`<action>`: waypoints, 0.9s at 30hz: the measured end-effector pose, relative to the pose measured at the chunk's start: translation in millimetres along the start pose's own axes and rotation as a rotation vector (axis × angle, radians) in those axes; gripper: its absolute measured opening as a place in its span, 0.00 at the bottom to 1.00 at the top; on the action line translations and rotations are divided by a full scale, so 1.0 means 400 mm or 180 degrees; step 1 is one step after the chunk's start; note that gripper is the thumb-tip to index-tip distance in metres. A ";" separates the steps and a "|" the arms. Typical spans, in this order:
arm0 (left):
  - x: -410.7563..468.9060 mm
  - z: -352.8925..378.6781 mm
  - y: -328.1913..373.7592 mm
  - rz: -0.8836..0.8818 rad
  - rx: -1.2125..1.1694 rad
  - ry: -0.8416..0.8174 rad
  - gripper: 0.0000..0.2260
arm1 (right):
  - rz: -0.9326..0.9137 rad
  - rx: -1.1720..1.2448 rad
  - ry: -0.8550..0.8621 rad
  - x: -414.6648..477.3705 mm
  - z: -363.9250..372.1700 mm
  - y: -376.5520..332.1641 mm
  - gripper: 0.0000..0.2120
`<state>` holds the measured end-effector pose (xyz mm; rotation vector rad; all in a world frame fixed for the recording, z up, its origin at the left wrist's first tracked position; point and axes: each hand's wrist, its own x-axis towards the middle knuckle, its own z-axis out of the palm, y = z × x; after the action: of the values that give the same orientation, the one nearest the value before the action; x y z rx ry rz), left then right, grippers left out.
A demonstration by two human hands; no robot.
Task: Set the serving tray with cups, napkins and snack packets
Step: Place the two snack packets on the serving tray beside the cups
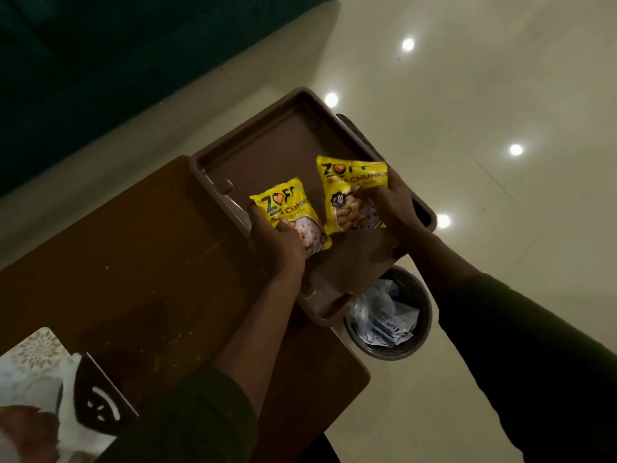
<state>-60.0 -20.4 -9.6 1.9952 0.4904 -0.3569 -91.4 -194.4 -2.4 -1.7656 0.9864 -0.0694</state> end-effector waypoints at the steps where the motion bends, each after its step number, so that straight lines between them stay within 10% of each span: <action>1: 0.008 -0.021 0.006 0.0023 -0.0023 0.0034 0.27 | -0.0027 0.0130 0.0077 -0.007 0.007 -0.017 0.15; 16: 0.157 -0.575 -0.034 -0.0137 -0.1217 -0.0180 0.11 | -0.0685 0.0312 0.0101 -0.215 0.385 -0.279 0.16; 27: 0.164 -1.102 -0.227 0.0051 -0.1600 0.0408 0.10 | -0.1114 0.0463 -0.1291 -0.551 0.744 -0.397 0.28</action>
<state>-29.2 422.6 88.5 1.5362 0.5799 -0.0810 -0.5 188.7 83.5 -1.7114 0.3681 -0.0028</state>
